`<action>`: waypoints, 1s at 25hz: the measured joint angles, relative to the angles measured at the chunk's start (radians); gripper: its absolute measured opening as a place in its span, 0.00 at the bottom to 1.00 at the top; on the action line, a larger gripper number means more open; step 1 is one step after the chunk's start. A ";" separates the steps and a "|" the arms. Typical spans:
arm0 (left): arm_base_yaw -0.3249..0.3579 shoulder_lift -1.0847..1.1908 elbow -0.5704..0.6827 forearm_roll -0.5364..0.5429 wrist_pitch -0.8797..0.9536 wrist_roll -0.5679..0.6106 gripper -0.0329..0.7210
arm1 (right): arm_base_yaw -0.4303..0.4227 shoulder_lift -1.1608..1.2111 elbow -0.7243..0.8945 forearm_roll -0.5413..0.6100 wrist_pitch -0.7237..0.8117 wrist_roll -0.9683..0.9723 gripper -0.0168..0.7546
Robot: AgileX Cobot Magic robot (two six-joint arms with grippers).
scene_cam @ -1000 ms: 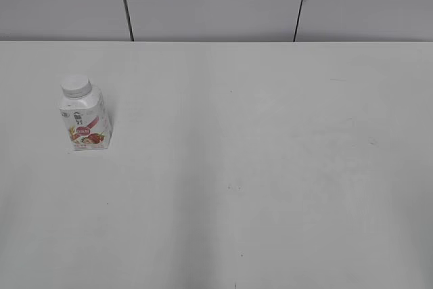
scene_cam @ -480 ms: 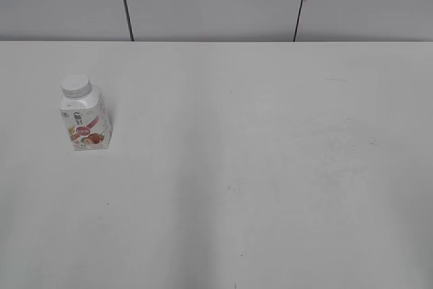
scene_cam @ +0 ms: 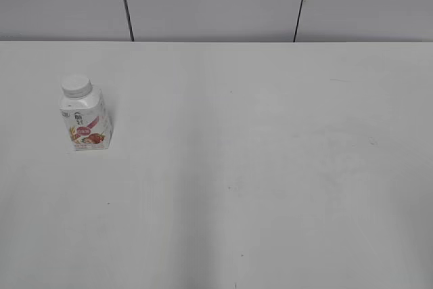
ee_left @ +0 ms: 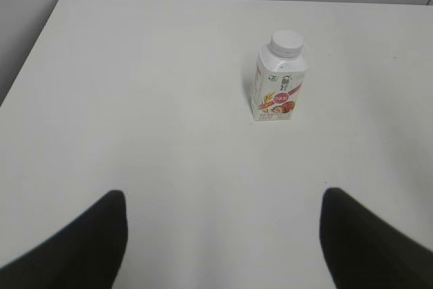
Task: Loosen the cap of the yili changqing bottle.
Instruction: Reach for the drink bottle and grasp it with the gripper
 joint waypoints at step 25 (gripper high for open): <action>-0.017 0.335 -0.054 0.068 -0.618 0.000 0.76 | 0.000 0.000 0.000 0.000 0.000 0.000 0.75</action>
